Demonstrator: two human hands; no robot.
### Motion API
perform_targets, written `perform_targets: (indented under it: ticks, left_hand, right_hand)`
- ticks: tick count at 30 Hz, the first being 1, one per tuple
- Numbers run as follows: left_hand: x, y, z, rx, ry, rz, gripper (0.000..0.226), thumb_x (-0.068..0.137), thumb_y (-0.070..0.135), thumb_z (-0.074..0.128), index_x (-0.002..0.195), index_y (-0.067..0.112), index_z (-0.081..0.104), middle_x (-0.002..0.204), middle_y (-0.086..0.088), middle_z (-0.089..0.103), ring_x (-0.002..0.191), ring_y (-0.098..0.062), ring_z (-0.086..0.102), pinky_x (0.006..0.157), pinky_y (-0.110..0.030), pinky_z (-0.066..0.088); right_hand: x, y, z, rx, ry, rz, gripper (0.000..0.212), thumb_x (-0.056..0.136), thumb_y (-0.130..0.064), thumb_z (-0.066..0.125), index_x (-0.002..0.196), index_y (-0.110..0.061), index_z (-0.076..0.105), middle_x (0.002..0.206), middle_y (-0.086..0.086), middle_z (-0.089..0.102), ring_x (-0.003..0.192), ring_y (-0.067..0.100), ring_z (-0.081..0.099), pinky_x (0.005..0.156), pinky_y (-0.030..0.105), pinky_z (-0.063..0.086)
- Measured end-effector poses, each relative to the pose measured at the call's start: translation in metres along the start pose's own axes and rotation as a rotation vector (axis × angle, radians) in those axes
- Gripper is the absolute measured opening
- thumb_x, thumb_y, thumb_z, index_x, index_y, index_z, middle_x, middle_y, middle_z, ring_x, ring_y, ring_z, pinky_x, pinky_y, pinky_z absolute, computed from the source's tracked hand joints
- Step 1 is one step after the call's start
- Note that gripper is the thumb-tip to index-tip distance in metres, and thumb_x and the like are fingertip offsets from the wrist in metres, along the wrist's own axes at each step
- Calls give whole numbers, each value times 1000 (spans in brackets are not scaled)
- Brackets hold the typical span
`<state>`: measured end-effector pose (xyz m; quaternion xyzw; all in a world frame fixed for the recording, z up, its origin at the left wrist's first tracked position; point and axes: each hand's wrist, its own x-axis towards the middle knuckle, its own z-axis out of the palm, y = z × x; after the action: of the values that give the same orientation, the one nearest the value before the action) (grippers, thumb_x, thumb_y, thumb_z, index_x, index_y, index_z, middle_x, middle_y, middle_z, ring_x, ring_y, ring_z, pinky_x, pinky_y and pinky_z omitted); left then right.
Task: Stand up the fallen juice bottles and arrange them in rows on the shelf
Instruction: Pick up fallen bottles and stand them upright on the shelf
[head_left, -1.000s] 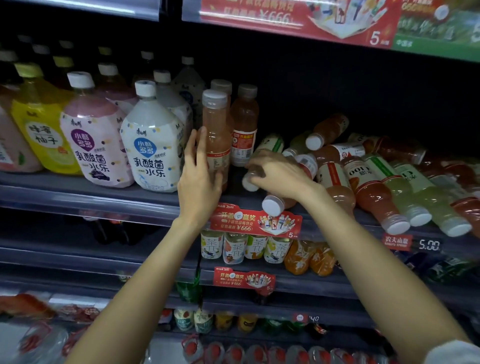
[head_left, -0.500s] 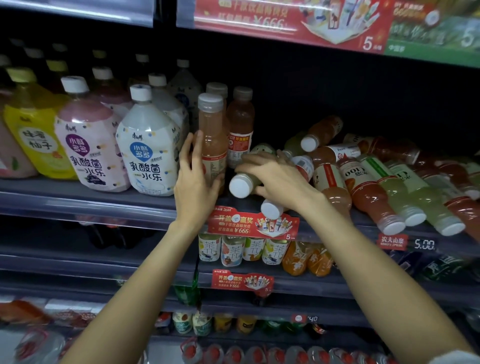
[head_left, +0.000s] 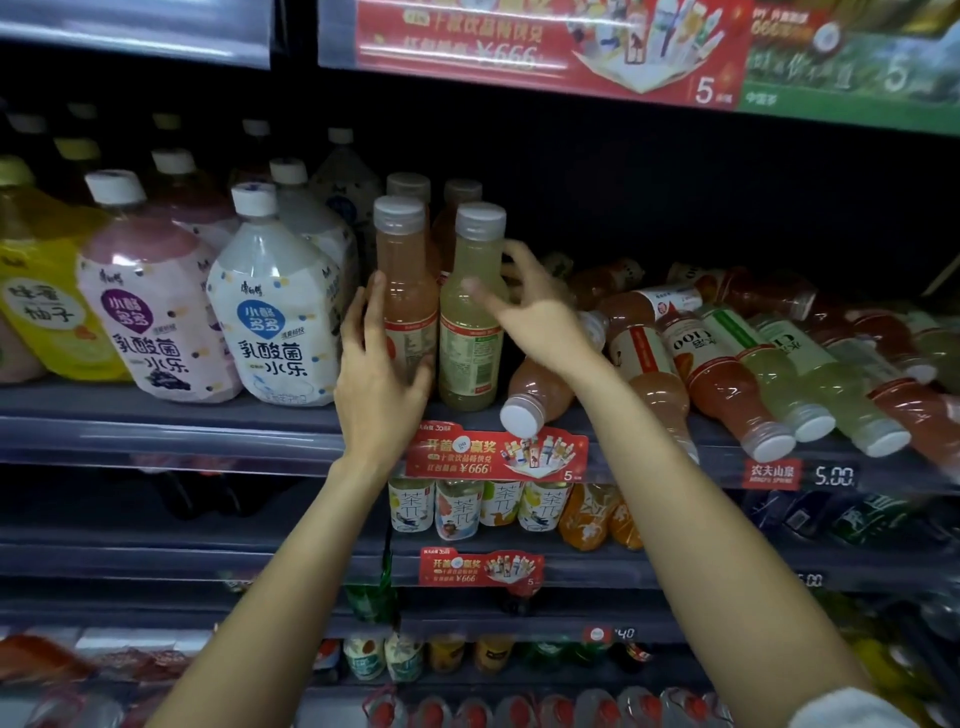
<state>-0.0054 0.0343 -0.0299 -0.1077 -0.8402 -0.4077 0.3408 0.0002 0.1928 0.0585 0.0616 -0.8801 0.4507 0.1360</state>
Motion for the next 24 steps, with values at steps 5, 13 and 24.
perform_targets:
  ticks: [5, 13, 24]
  left_hand:
    - [1, 1, -1, -11, -9, -8, 93, 80, 16, 73, 152, 25, 15, 149, -11, 34, 133, -27, 40, 87, -36, 44]
    - [1, 0, 1, -41, -5, 8, 92, 79, 13, 72, 152, 23, 17, 148, -13, 34, 133, -29, 39, 92, -40, 46]
    - [-8, 10, -6, -11, 75, 284, 62, 85, 27, 67, 138, 13, 38, 137, -22, 42, 128, -30, 35, 106, -34, 31]
  right_hand:
    - [-12, 26, 10, -30, 12, -66, 79, 79, -25, 75, 144, -27, 30, 139, 2, 42, 121, 9, 40, 95, 20, 35]
    - [7, 25, 29, -7, 194, 1, 73, 75, -21, 79, 135, -19, 37, 127, 3, 55, 113, 16, 53, 86, 25, 43]
    - [-20, 51, -20, -524, -45, -131, 67, 81, 9, 49, 139, -23, 42, 150, 1, 29, 140, 21, 20, 113, 39, 25]
